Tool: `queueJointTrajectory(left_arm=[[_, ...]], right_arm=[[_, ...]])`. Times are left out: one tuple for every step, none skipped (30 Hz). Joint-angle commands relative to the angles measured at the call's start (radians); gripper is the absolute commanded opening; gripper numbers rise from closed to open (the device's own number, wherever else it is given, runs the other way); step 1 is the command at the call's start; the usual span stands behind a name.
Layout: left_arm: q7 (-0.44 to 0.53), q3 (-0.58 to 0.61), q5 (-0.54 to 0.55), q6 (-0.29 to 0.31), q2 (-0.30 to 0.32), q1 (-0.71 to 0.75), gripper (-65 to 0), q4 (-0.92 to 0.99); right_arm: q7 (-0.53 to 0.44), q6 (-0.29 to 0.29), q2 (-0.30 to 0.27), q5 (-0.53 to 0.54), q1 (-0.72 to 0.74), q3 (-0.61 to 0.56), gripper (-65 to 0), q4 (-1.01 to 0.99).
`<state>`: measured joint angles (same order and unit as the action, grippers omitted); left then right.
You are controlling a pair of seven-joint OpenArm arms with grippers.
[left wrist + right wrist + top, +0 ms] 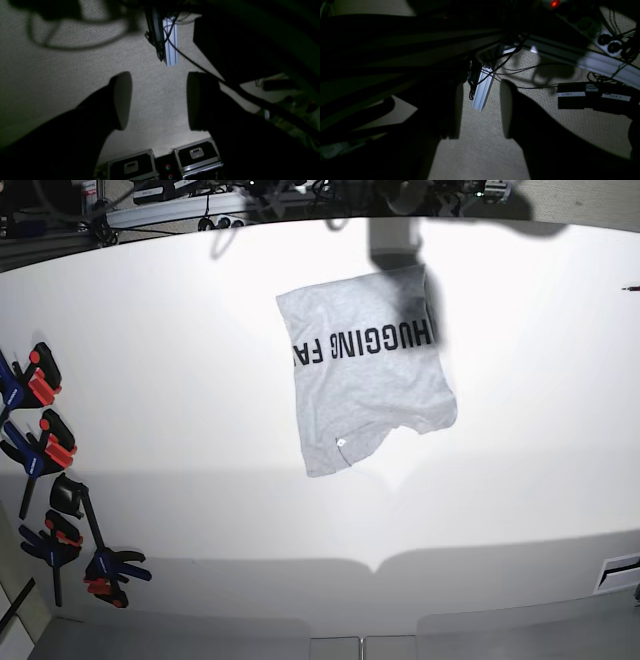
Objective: Fold the T-shirt properly
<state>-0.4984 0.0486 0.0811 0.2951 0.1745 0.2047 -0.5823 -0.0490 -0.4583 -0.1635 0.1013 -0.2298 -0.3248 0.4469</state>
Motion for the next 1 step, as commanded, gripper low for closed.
queueJointTrajectory(left_arm=[[-0.011, -0.001, -0.003, 0.003, 0.006, 0.003, -33.0, -0.005]], right_arm=[[-0.016, -0.006, -0.003, 0.006, -0.002, 0.002, -41.9, 0.007]])
